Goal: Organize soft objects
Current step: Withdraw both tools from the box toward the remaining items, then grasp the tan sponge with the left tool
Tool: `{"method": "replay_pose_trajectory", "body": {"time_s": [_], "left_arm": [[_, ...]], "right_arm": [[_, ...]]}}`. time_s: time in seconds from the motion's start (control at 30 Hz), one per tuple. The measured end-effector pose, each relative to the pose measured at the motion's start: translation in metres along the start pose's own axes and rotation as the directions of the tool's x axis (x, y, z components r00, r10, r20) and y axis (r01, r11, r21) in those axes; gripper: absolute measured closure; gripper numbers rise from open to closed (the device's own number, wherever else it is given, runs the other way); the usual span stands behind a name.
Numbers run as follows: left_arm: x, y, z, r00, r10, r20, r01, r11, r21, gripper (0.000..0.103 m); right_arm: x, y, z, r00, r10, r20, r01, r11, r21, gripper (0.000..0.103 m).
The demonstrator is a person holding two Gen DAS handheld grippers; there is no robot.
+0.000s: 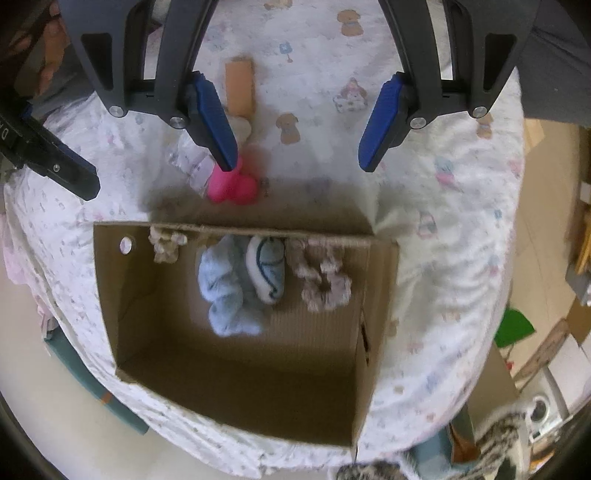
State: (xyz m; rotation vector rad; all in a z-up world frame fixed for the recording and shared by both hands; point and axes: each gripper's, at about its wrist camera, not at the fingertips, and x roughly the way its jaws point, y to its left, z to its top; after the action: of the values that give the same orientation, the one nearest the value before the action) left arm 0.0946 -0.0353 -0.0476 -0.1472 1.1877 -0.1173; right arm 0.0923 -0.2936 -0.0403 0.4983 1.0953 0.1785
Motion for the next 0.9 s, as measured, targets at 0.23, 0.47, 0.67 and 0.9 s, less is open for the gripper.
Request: {"method": "replay_pose_trajectory", "body": {"time_s": [0.23, 0.47, 0.67, 0.9], "left_arm": [[0.042, -0.024, -0.025, 0.979, -0.071, -0.193, 0.082, 0.995, 0.048, 0.040], [0.071, -0.050, -0.047, 0.960, -0.015, -0.280, 0.057, 0.988, 0.144, 0.066], [0.066, -0.054, -0.048, 0.964, -0.022, -0.265, 0.066, 0.985, 0.158, 0.095], [0.066, -0.039, -0.048, 0.952, -0.068, -0.297, 0.092, 0.993, 0.067, 0.097]], "right_arm": [[0.013, -0.003, 0.002, 0.999, 0.017, -0.041, -0.015, 0.999, 0.047, 0.030], [0.022, 0.004, 0.002, 0.997, 0.033, -0.067, -0.031, 0.999, 0.039, 0.030], [0.041, 0.016, 0.001, 0.984, 0.108, -0.143, -0.103, 0.994, 0.042, 0.030], [0.075, 0.037, -0.011, 0.949, 0.158, -0.272, -0.158, 0.987, 0.021, 0.030]]}}
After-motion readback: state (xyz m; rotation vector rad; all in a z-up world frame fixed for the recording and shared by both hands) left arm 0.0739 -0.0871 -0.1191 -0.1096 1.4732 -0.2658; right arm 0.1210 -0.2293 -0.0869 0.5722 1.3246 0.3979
